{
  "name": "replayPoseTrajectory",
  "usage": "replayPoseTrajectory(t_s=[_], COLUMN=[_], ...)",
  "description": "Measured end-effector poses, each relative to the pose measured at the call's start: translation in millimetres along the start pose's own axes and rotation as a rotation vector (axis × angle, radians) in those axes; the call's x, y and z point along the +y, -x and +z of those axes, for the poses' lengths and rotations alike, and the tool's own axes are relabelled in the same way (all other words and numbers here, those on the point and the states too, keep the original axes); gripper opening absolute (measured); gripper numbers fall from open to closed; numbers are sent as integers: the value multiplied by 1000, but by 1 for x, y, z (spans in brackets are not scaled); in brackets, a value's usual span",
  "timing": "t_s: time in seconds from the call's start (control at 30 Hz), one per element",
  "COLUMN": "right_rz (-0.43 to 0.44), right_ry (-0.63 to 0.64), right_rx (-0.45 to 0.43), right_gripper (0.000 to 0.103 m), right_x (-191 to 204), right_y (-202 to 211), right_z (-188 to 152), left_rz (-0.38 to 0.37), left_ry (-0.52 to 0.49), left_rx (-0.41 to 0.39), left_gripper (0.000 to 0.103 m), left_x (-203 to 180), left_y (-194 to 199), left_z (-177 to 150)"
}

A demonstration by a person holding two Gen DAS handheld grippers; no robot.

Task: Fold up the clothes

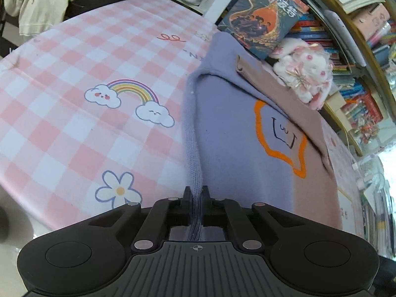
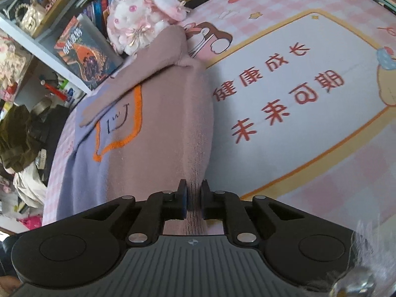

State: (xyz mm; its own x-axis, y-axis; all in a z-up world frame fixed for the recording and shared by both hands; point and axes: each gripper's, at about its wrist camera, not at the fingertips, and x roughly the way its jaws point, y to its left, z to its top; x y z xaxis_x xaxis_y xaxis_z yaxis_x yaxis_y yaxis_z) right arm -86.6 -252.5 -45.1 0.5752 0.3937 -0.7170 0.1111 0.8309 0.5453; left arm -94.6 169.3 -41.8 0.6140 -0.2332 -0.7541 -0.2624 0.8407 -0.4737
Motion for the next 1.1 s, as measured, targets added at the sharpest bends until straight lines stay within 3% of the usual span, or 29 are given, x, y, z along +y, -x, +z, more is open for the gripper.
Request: replayPoseTrajectory(t_s=[0.23, 0.4, 0.67, 0.73, 0.9, 1.1], right_rz=[-1, 28, 68, 91, 211, 338], right_ry=[-5, -42, -141, -158, -202, -282], right_rx=[-23, 15, 109, 90, -57, -207], right_gripper=[9, 9, 9, 9, 9, 9], right_x=[-9, -25, -61, -64, -51, -40], right_y=[28, 54, 98, 112, 144, 156], right_z=[-6, -19, -48, -50, -31, 12], left_rz=[-38, -67, -90, -137, -276, -401], left_ry=[-5, 16, 193, 267, 371, 426], left_rx=[-1, 2, 49, 28, -112, -181], left_gripper=[4, 4, 4, 4, 4, 4], left_x=[-6, -5, 13, 12, -2, -24], left_y=[16, 38, 69, 78, 102, 98], left_z=[-13, -33, -74, -75, -50, -10])
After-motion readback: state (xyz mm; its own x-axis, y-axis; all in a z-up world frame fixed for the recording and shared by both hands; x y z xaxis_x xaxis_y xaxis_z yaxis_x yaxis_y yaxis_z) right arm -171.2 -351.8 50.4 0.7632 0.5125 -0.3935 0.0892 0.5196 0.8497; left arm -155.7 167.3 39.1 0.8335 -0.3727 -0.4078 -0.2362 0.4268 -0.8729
